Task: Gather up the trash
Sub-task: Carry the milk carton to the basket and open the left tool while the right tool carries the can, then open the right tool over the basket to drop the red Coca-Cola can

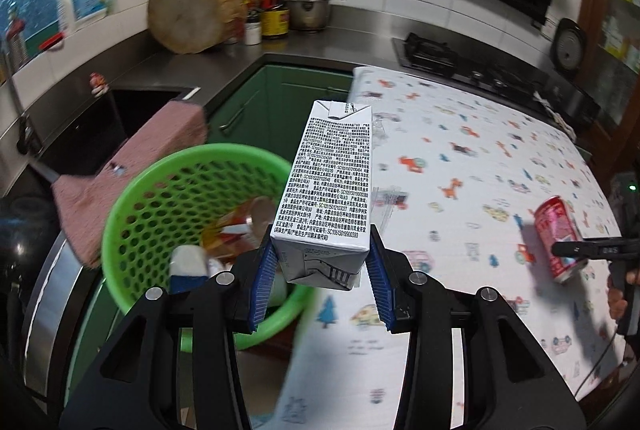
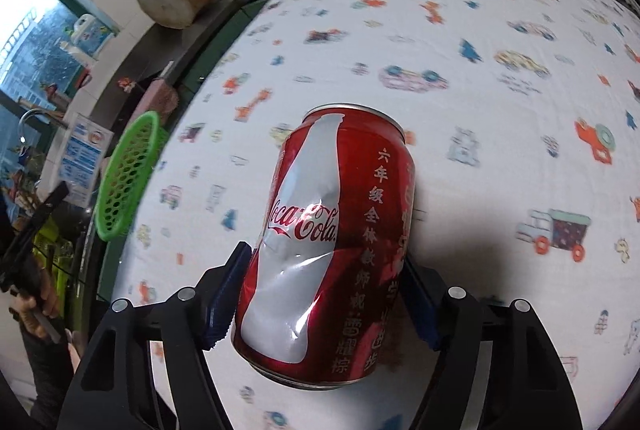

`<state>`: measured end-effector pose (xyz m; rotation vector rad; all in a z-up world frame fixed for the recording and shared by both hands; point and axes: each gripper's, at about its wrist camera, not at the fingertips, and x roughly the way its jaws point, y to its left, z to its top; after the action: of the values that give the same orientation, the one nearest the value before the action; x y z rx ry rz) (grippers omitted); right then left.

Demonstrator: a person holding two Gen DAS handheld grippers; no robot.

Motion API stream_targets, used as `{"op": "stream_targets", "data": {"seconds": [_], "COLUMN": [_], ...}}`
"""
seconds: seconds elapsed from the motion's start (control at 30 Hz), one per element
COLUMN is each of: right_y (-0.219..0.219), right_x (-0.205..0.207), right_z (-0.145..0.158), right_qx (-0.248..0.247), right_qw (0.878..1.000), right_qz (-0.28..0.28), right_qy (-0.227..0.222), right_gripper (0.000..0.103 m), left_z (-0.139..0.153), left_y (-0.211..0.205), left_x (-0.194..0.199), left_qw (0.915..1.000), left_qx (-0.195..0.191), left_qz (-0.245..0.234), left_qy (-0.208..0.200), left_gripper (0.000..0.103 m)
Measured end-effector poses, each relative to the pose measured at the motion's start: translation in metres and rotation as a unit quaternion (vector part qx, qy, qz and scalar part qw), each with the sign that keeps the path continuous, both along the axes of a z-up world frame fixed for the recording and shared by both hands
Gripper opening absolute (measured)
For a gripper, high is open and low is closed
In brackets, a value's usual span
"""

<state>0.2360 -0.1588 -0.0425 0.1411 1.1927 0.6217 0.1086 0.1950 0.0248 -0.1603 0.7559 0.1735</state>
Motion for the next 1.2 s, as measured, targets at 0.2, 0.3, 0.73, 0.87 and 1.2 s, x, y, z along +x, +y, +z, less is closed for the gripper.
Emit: {"op": "stream_targets", "data": {"seconds": [0.2, 0.3, 0.73, 0.87, 1.2], "right_y": [0.045, 0.076, 0.203, 0.237, 0.311], "right_x": [-0.007, -0.010, -0.014, -0.015, -0.026], "right_z": [0.019, 0.027, 0.040, 0.042, 0.035], "right_qx": [0.016, 0.024, 0.041, 0.036, 0.035], "right_qw": [0.999, 0.997, 0.989, 0.986, 0.978], "right_qz": [0.043, 0.067, 0.143, 0.161, 0.200], "right_qy": [-0.015, -0.021, -0.026, -0.036, -0.042], "right_gripper": [0.068, 0.068, 0.068, 0.068, 0.068], "left_z": [-0.009, -0.015, -0.065, -0.075, -0.077], "left_y": [0.029, 0.043, 0.112, 0.131, 0.149], "left_x": [-0.006, -0.009, -0.009, -0.013, -0.030], "left_qw": [0.9995, 0.9990, 0.9916, 0.9888, 0.9862], "left_qx": [-0.004, -0.007, -0.034, -0.048, -0.066], "left_qz": [0.030, 0.043, 0.102, 0.119, 0.137], "left_qy": [0.008, 0.013, 0.073, 0.076, 0.066], "left_gripper": [0.042, 0.042, 0.043, 0.044, 0.060]}}
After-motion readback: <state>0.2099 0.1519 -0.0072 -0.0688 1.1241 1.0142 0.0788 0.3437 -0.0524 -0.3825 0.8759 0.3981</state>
